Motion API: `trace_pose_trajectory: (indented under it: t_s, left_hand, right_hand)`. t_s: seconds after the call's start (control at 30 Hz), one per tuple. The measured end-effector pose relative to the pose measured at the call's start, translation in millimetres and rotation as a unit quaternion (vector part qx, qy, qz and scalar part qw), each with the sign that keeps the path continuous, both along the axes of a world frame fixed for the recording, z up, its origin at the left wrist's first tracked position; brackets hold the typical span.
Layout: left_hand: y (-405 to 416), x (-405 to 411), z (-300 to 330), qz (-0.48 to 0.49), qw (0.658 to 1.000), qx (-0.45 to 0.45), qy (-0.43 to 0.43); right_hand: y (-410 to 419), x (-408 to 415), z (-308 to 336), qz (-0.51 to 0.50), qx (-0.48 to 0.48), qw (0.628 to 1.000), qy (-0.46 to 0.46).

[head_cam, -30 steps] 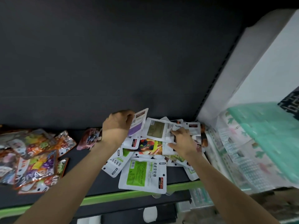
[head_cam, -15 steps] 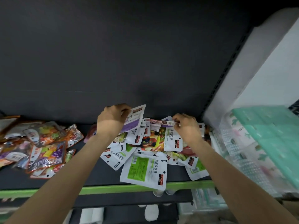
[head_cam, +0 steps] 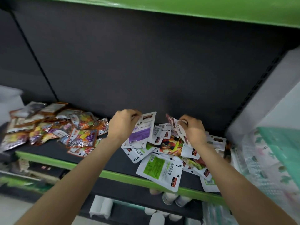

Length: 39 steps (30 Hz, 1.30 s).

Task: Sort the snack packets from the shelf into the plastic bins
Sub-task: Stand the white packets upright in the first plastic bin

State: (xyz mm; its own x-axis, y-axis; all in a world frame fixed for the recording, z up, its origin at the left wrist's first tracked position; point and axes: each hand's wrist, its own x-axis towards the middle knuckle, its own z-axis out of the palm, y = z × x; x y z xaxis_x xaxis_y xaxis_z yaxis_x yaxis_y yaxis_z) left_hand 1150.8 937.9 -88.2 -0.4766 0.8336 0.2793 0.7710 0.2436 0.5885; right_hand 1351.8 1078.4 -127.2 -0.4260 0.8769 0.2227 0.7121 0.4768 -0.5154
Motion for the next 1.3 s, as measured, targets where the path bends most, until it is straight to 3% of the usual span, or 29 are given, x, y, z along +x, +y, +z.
trace_pose_trajectory:
  t_s: [0.17,0.37,0.53,0.77,1.03,1.3]
  left_hand:
    - [-10.8,-0.9,-6.0,-0.004,1.000,-0.007,0.017]
    - [-4.4,5.2,-19.1,-0.038,0.999,-0.013,-0.005]
    - [-8.9,6.5,-21.5,-0.039,0.999,-0.003,-0.022]
    - [-34.4,-19.0,-5.9,-0.018,0.998,0.038,-0.040]
    - [-110.9,-94.2,15.1,-0.007,0.999,0.039,-0.028]
    - [-216.6,-232.8,19.2,0.096,0.993,0.060,-0.022]
  right_hand:
    - [-19.1,-1.6,-17.1,-0.006,-0.065,0.997,0.032]
    - [-33.8,20.3,-50.0,-0.103,-0.139,0.984,0.045]
    - [-35.2,25.4,-43.3,-0.132,-0.058,0.987,0.067]
    - [-33.0,-16.1,19.5,-0.008,0.129,0.990,0.058]
    - [-88.2,-122.1,52.7,0.120,0.022,0.992,0.044]
    - [-177.8,-275.9,61.5,0.170,0.051,0.983,0.051]
